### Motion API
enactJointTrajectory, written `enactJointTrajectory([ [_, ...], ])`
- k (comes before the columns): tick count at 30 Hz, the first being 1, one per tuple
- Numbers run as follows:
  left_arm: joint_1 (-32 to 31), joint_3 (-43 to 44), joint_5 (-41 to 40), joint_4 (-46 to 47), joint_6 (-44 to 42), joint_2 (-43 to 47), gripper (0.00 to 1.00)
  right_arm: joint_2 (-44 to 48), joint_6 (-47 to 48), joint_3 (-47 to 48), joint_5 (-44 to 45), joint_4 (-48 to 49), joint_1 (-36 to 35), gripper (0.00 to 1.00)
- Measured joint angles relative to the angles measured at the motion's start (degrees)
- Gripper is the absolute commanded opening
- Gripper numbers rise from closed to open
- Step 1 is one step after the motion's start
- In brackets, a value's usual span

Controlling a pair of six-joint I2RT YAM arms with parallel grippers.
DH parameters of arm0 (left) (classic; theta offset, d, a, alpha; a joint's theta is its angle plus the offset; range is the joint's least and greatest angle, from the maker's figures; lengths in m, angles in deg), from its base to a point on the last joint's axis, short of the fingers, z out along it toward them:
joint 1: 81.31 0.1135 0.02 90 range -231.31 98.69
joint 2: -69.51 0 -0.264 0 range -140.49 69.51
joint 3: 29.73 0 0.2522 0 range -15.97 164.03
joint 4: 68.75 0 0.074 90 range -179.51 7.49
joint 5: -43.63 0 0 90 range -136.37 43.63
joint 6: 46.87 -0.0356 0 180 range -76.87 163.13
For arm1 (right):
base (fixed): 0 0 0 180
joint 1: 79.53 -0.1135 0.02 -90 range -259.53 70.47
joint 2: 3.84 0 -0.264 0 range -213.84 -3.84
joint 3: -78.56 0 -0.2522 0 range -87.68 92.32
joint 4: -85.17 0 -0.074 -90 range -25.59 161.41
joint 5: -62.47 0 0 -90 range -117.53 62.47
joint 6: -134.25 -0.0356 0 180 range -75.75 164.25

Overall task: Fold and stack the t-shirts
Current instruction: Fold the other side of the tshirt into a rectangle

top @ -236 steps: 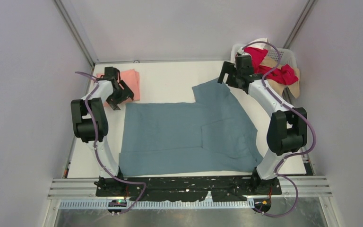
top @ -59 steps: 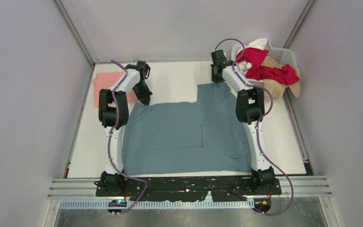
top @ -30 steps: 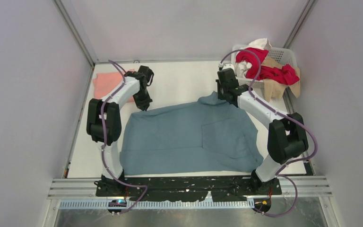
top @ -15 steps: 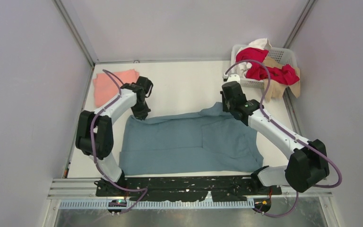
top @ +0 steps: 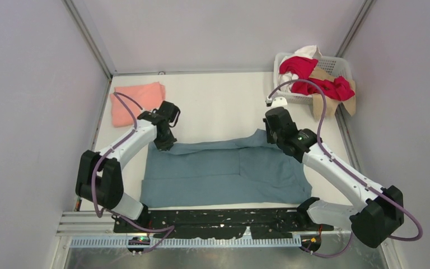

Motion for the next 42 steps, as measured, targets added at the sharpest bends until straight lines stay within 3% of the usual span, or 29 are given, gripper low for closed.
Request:
enactJointTrajectory([
  [13,-3.4,-8.3,-1.1,0.6,3.7,5.1,0.0,4.4,-1.4,-2.1,-0.3,-6.8,-4.3,0.06],
  [14,-3.6,-9.2,-1.1,0.6,4.0,5.5,0.06,4.5,-1.6,-2.1,-0.4,-7.5,-4.6,0.06],
  [17,-4.0,-12.0,-1.1,0.9,5.0,6.9,0.4,4.7,-3.7,-2.8,-0.8,-9.7,-5.9,0.16],
  [19,-4.1,-14.0,-1.1,0.9,5.1,7.7,0.6,5.0,-6.2,-3.7,-1.5,-11.5,-7.0,0.33],
  [20,-4.2,-14.9,-0.9,0.8,5.1,8.1,0.7,5.0,-8.0,-4.4,-2.3,-12.8,-7.7,0.49],
  [25,-6.4,-18.0,-0.7,-2.7,5.0,14.9,0.99,7.7,-14.8,-9.0,-8.8,-20.1,-13.9,0.77],
  [26,-7.0,-18.3,-0.8,-3.9,4.8,18.0,0.99,10.0,-15.7,-10.2,-11.2,-21.6,-15.7,0.89],
  [28,-7.7,-18.8,-1.0,-5.0,3.8,24.8,1.0,15.8,-17.2,-12.0,-15.5,-23.0,-18.3,0.98],
  [32,-7.9,-18.3,-0.4,-4.1,0.5,29.7,1.0,23.3,-17.3,-12.2,-14.2,-20.6,-19.0,0.95],
  [37,-7.5,-14.4,4.2,3.7,-4.1,19.5,1.0,18.3,-17.1,-9.9,-5.7,-14.0,-16.5,0.95],
  [42,-5.5,-12.4,9.6,11.0,-7.0,7.1,1.0,5.4,-13.4,-8.8,-9.7,-3.5,-7.6,0.95],
])
